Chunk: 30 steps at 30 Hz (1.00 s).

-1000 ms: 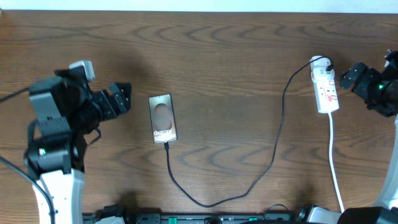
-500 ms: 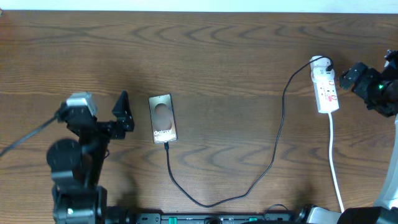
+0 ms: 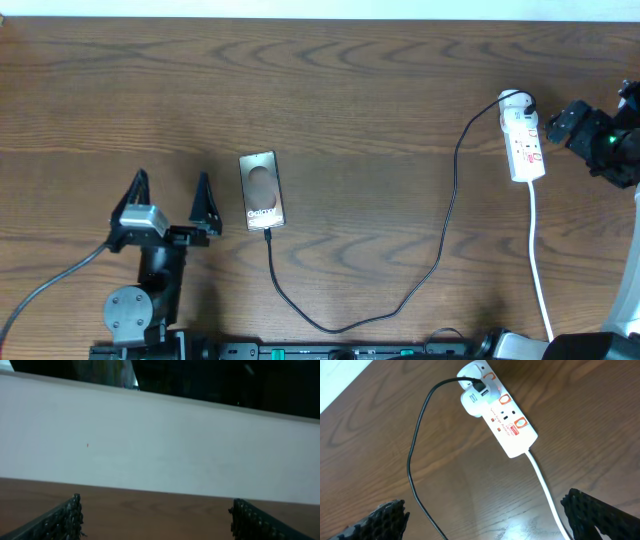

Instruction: Plug charger to phone and switch on socket

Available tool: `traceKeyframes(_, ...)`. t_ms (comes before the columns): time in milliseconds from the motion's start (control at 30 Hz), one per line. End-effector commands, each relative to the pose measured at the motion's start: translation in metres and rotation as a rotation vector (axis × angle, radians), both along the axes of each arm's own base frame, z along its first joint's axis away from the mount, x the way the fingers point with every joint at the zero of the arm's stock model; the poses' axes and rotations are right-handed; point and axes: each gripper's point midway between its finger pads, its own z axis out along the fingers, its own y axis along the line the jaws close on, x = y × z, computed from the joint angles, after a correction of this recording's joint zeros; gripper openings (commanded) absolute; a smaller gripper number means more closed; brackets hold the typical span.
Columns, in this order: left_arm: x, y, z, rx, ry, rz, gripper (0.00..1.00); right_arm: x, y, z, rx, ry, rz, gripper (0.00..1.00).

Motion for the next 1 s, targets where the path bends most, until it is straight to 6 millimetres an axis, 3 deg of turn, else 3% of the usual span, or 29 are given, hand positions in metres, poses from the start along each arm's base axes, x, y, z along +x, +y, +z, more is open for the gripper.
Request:
traceKeyframes(0, -0.004, 0.001, -0.009, 0.03, -0.017, 0.016, 0.91, -0.001, 0.001, -0.001, 0.01, 0.002, -0.005, 0.99)
traceKeyframes(267, -0.007, 0.005, -0.051, 0.025, -0.014, 0.039, 0.91, -0.001, 0.001, -0.001, 0.01, 0.002, -0.005, 0.99)
traceKeyframes(467, -0.004, 0.012, -0.084, 0.017, 0.122, 0.076, 0.91, -0.001, 0.001, -0.001, 0.01, 0.002, -0.005, 0.99)
traceKeyframes(667, -0.007, 0.018, -0.135, 0.033, 0.329, 0.112, 0.91, -0.001, 0.001, -0.001, 0.01, 0.002, -0.005, 0.99)
traceKeyframes(967, -0.007, 0.018, -0.134, 0.086, 0.322, 0.11, 0.91, -0.001, 0.001, -0.001, 0.01, 0.002, -0.005, 0.99)
